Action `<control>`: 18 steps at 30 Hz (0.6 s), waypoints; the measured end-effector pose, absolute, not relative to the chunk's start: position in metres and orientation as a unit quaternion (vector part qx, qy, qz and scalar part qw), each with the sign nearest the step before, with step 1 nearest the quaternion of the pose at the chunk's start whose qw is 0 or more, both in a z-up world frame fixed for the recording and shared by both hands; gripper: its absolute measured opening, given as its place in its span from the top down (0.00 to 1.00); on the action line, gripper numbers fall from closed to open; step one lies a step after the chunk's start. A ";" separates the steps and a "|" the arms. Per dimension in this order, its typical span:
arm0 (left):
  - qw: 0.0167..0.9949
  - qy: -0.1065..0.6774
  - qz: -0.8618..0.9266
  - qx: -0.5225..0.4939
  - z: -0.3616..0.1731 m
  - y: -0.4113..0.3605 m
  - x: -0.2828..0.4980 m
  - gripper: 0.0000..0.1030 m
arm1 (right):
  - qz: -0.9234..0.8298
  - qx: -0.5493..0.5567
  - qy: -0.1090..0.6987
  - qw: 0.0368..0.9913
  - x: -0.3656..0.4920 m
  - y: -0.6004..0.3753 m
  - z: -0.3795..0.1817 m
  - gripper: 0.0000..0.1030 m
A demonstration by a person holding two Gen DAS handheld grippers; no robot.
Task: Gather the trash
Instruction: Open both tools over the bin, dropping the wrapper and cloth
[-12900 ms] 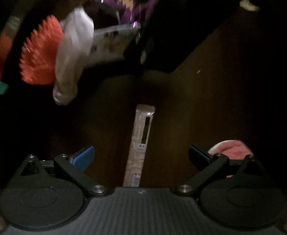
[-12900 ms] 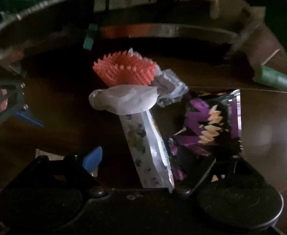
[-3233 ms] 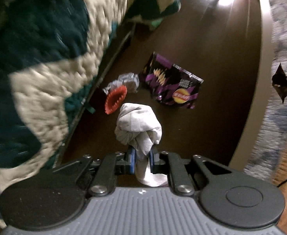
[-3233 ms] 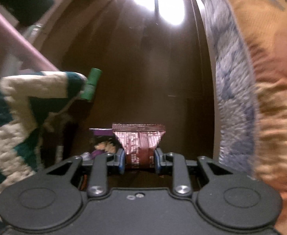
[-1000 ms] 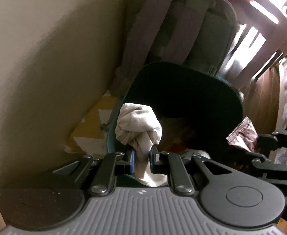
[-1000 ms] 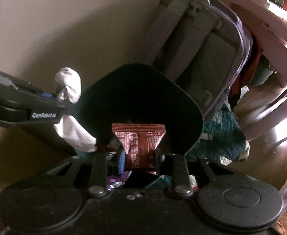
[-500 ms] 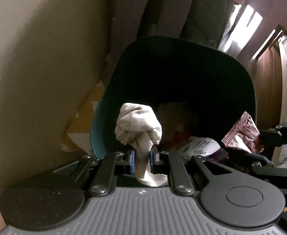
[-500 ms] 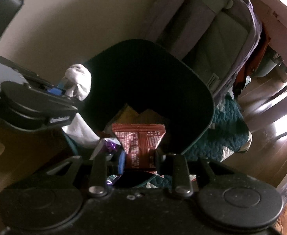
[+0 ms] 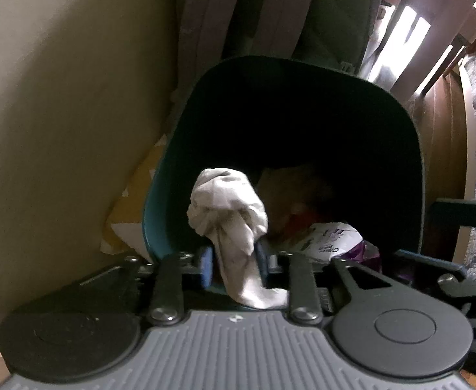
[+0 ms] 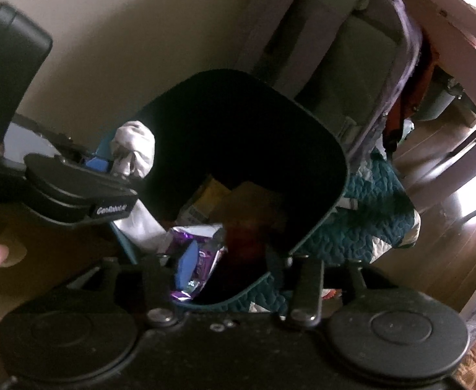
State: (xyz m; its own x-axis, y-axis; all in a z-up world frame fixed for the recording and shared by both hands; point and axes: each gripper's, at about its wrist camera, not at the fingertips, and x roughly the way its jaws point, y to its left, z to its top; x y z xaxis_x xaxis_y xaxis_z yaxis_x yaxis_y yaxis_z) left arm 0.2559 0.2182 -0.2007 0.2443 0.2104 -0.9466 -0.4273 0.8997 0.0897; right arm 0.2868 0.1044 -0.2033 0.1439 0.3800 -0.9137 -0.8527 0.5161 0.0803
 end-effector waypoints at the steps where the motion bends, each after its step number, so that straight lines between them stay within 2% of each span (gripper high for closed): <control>1: 0.786 0.576 0.202 -0.095 -0.198 0.218 0.255 0.69 | 0.430 -0.234 0.491 0.720 0.287 0.102 -0.201 0.52; 4: 0.792 0.569 0.200 -0.096 -0.188 0.215 0.251 0.58 | 0.431 -0.221 0.488 0.726 0.288 0.095 -0.190 0.49; 6: 0.800 0.559 0.197 -0.097 -0.179 0.213 0.247 0.43 | 0.434 -0.220 0.484 0.727 0.286 0.090 -0.183 0.48; 11: 0.817 0.539 0.176 -0.104 -0.156 0.207 0.236 0.40 | 0.451 -0.204 0.464 0.734 0.278 0.072 -0.160 0.37; 14: 0.830 0.524 0.163 -0.100 -0.140 0.199 0.228 0.29 | 0.455 -0.188 0.458 0.740 0.274 0.061 -0.149 0.31; 18: 0.847 0.502 0.152 -0.088 -0.123 0.179 0.225 0.28 | 0.460 -0.157 0.452 0.748 0.270 0.046 -0.134 0.24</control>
